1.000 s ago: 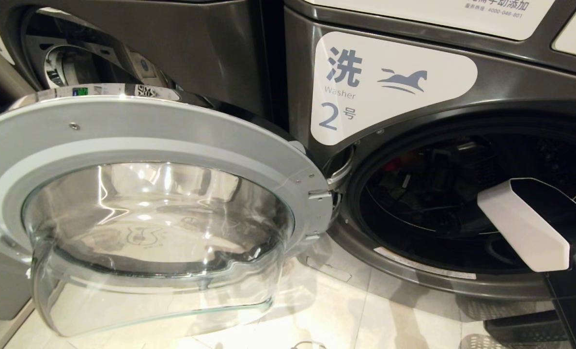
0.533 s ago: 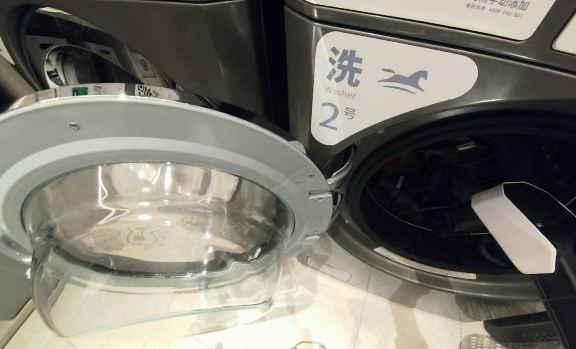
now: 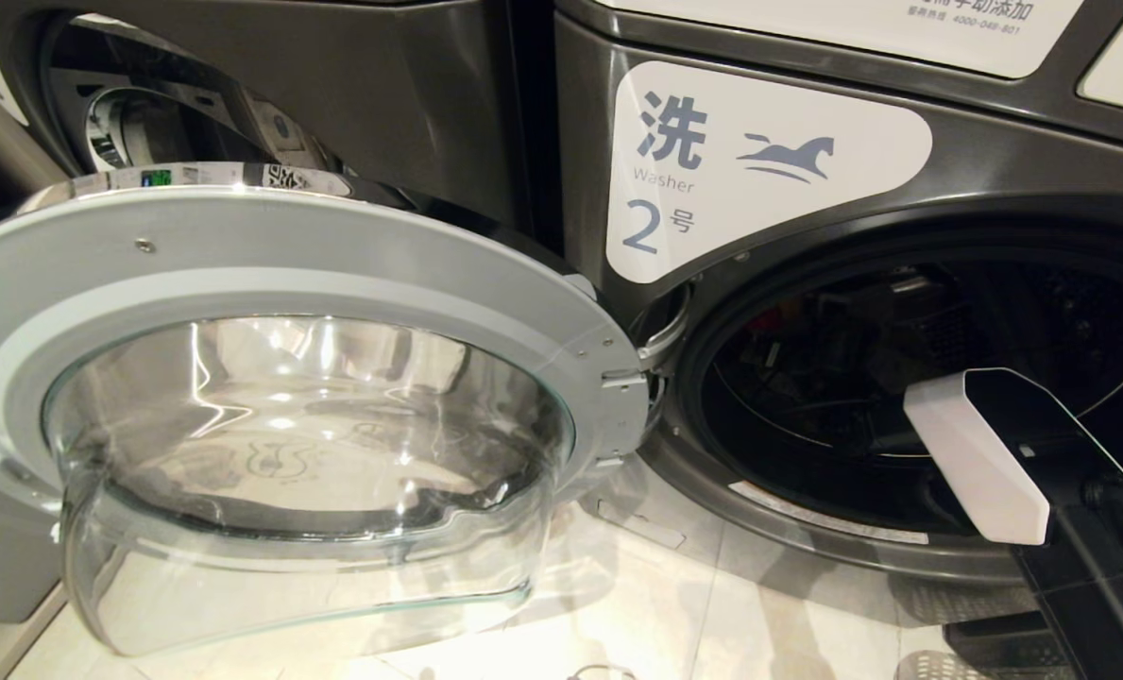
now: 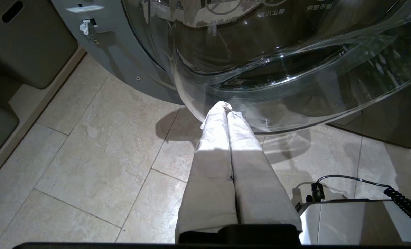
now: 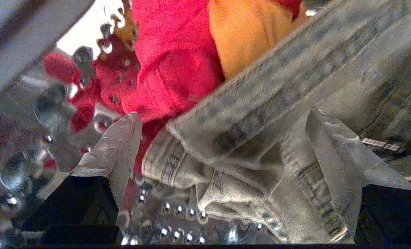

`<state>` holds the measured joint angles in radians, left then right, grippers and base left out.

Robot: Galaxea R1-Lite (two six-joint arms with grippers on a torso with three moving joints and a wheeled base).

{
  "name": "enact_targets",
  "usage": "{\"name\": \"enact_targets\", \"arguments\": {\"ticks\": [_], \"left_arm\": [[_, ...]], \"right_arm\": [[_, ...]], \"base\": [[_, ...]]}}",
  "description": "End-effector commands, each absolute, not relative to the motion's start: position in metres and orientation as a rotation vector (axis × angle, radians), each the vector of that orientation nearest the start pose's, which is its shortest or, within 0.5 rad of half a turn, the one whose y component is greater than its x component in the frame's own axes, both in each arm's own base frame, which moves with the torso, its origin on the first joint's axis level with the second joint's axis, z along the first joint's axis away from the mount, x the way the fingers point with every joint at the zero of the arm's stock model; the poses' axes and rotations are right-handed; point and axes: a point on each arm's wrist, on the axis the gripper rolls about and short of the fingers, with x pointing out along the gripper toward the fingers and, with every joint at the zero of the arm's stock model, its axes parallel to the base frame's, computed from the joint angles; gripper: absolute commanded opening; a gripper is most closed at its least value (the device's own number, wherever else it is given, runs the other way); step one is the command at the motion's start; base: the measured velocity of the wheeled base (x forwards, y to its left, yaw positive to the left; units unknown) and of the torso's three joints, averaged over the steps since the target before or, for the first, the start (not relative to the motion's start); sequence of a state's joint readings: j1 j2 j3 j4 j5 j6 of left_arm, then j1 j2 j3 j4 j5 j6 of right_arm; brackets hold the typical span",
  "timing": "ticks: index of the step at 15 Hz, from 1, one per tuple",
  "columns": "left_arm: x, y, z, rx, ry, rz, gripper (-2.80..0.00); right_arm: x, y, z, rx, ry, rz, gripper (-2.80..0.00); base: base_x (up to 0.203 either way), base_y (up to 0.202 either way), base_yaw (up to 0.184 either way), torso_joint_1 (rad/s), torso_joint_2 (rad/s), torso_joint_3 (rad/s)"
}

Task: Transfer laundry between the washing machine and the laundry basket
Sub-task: Pick a cloth and place it into the basket

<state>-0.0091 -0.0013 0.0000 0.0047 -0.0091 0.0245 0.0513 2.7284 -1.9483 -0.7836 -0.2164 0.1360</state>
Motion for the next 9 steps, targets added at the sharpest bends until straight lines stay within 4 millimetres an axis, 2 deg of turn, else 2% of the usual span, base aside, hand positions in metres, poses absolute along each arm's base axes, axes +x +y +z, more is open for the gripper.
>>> {"name": "enact_targets", "arguments": {"ticks": [1,8,9], "left_arm": [[-0.0228,0.0,0.075,0.025,0.004,-0.018,-2.8],[-0.0228,0.0,0.075,0.025,0.004,-0.018,-2.8],[-0.0228,0.0,0.075,0.025,0.004,-0.018,-2.8]], "right_arm": [[0.5545,0.0232,0.0417,0.135,-0.002,-0.168,0.0],[0.555,0.0218,0.0365,0.127,0.003,-0.172,0.0],[0.5551,0.0207,0.0367,0.127,0.004,-0.174,-2.8]], "base": [[0.0,0.0,0.0,0.0,0.0,0.0],[0.0,0.0,0.0,0.0,0.0,0.0],[0.0,0.0,0.0,0.0,0.0,0.0]]}}
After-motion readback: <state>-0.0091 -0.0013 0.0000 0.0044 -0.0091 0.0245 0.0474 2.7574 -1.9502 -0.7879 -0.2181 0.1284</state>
